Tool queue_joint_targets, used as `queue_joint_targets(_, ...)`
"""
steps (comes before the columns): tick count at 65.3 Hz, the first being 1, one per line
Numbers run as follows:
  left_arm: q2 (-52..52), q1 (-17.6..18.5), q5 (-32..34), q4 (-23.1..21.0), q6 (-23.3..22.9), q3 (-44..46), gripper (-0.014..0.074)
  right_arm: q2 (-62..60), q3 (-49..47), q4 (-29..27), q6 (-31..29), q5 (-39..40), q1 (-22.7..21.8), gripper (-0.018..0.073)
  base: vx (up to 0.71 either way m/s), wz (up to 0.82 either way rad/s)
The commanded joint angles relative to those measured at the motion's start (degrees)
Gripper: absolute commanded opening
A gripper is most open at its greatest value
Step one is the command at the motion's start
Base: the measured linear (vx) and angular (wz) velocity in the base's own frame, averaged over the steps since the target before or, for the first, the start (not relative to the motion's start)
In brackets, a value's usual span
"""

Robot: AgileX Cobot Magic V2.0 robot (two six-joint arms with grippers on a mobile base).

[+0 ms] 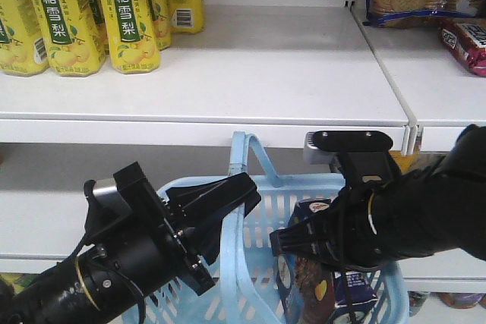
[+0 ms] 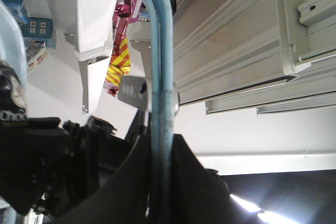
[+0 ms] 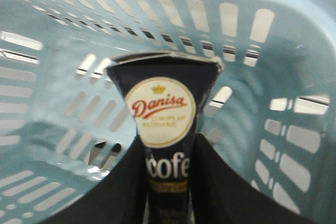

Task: Left arm holds basket, right arm returns cookies
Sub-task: 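Lift the cookie box out of the basket with the right gripper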

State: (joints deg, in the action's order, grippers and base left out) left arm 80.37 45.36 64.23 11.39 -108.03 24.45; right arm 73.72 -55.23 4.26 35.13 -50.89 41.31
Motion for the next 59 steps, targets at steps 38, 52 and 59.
queue_joint_targets(38, -1.77, -0.34, 14.41, -4.98, 0.42, 1.74, 0.0, -20.75, -1.59, -1.38, -0.42, 2.89, -0.02, -0.0009, 0.0, 0.0)
queue_joint_targets(52, -1.77, -0.34, 14.41, -4.98, 0.42, 1.74, 0.0, -23.51, -5.77, 0.42, -0.67, 3.62, -0.02, -0.0006, 0.0, 0.0)
queue_joint_targets(59, -1.77, -0.34, 14.41, -4.98, 0.42, 1.74, 0.0, -23.74, -9.38, 3.6, -0.67, 4.6, -0.02, -0.0006, 0.0, 0.0)
